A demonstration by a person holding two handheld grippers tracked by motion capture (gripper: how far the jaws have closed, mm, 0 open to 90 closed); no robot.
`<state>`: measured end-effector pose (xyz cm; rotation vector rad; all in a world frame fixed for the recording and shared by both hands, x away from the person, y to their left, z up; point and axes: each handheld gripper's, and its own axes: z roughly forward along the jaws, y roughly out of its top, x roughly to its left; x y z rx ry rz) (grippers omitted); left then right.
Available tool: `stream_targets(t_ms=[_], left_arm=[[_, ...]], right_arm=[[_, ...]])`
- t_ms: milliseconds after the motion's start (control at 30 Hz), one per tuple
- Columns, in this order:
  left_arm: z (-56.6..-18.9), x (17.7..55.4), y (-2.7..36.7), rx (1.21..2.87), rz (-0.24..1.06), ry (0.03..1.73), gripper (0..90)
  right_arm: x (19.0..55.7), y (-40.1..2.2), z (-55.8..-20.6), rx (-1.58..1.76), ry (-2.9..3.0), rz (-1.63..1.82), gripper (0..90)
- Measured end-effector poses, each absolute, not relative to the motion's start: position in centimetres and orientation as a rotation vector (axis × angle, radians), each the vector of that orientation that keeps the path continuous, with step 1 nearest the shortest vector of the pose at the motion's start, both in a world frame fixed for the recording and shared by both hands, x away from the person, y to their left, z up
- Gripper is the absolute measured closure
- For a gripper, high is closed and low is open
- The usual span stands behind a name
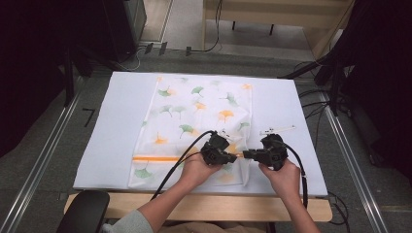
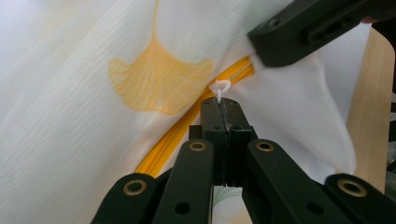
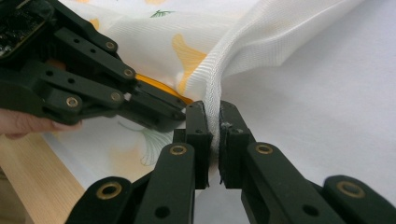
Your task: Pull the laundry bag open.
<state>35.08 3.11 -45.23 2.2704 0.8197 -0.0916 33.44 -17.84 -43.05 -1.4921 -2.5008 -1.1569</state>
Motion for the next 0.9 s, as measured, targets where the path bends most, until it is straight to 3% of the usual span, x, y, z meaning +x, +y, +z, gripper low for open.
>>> stream_targets(t_ms=[900], left_arm=[[-44.7, 35.6, 4.7, 2.290, -0.138, 0.815, 90.0]], right_arm=[[33.4, -18.3, -42.7, -1.463, -2.508, -1.185, 85.9]])
